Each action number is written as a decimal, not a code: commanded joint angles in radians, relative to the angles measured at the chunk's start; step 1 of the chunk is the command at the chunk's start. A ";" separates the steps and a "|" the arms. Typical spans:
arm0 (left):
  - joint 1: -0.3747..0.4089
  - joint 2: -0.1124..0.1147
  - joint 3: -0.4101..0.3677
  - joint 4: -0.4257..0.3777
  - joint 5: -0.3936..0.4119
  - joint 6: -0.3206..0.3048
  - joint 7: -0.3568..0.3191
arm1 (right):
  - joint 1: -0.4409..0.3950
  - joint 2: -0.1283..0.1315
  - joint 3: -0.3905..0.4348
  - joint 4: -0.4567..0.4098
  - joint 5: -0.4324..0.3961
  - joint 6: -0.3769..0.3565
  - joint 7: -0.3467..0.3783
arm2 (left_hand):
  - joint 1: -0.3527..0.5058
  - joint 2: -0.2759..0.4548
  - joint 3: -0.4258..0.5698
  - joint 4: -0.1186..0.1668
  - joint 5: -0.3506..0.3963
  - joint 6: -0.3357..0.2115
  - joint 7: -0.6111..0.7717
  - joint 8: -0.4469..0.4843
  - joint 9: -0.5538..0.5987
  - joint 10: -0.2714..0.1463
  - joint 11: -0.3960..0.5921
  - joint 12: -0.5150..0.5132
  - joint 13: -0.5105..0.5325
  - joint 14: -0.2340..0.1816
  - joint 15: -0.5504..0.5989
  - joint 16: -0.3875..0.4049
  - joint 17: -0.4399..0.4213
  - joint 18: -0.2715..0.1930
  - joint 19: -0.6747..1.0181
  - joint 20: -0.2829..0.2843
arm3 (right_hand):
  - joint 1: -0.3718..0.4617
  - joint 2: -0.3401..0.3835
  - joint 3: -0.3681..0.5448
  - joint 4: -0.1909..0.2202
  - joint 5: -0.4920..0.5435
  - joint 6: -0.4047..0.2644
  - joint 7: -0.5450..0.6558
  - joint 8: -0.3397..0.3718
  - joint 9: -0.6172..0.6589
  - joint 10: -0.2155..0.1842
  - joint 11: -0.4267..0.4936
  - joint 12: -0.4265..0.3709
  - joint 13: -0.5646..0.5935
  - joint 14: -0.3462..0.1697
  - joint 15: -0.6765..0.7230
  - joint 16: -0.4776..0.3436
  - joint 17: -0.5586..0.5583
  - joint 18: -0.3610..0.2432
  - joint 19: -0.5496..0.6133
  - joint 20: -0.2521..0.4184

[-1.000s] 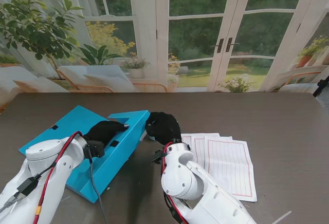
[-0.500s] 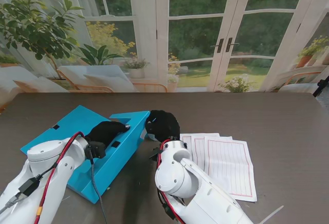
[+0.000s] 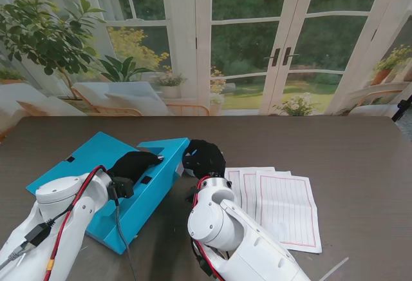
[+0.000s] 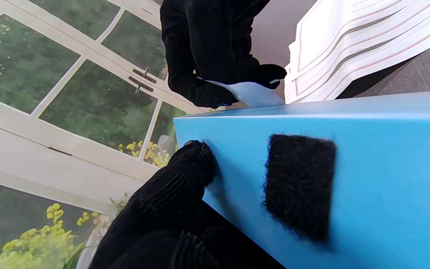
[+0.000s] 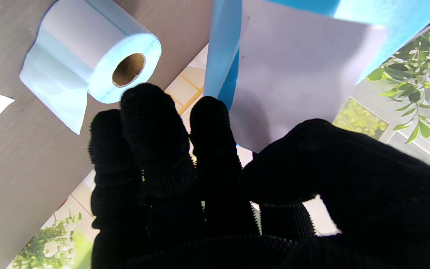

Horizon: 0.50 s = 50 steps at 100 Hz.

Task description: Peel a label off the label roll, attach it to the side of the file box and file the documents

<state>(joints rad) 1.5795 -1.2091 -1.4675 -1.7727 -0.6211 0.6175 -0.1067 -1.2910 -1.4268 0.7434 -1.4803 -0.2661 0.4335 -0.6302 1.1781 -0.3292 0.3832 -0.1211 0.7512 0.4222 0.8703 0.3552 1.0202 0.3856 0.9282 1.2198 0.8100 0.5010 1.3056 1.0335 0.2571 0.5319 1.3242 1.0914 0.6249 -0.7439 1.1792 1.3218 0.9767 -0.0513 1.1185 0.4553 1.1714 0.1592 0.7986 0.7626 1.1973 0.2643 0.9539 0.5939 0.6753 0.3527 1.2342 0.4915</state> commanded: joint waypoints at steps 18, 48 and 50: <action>-0.003 -0.005 0.004 -0.004 -0.004 -0.005 -0.023 | -0.005 -0.027 -0.003 0.001 0.019 0.039 -0.012 | 0.113 0.057 0.112 0.036 0.026 -0.062 0.067 -0.002 0.038 -0.009 0.028 0.023 0.044 0.101 0.053 0.017 -0.037 -0.052 0.020 0.024 | -0.022 0.013 -0.005 0.043 -0.033 0.000 0.034 0.024 -0.029 0.001 0.033 -0.018 -0.024 0.015 0.018 0.000 -0.186 0.025 0.048 0.010; -0.005 -0.006 0.007 -0.003 -0.009 -0.009 -0.021 | -0.006 -0.039 -0.004 -0.001 0.032 0.065 -0.026 | 0.113 0.056 0.112 0.036 0.026 -0.063 0.067 -0.001 0.038 -0.009 0.028 0.023 0.044 0.102 0.052 0.017 -0.037 -0.051 0.020 0.023 | -0.027 0.010 -0.018 0.037 -0.064 -0.021 0.038 0.030 -0.052 0.005 0.039 -0.023 -0.046 0.027 0.022 -0.004 -0.204 0.021 0.056 0.007; -0.005 -0.006 0.007 -0.003 -0.009 -0.009 -0.021 | -0.007 -0.040 -0.004 -0.001 0.032 0.066 -0.027 | 0.113 0.057 0.112 0.036 0.027 -0.063 0.067 -0.001 0.038 -0.009 0.028 0.023 0.044 0.102 0.052 0.017 -0.037 -0.051 0.020 0.023 | -0.027 0.010 -0.019 0.036 -0.066 -0.021 0.038 0.030 -0.054 0.004 0.039 -0.024 -0.048 0.026 0.022 -0.004 -0.204 0.021 0.057 0.007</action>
<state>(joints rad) 1.5775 -1.2091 -1.4616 -1.7696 -0.6255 0.6141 -0.1072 -1.2908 -1.4560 0.7430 -1.4773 -0.2368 0.4923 -0.6622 1.1781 -0.3286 0.3835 -0.1211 0.7512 0.4223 0.8703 0.3552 1.0203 0.3857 0.9282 1.2206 0.8100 0.5011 1.3056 1.0336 0.2571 0.5323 1.3242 1.0914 0.6249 -0.7439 1.1788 1.3218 0.9430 -0.0528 1.1604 0.4691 1.1521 0.1592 0.8117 0.7535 1.1857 0.2756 0.9566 0.5933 0.6730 0.3531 1.2343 0.4915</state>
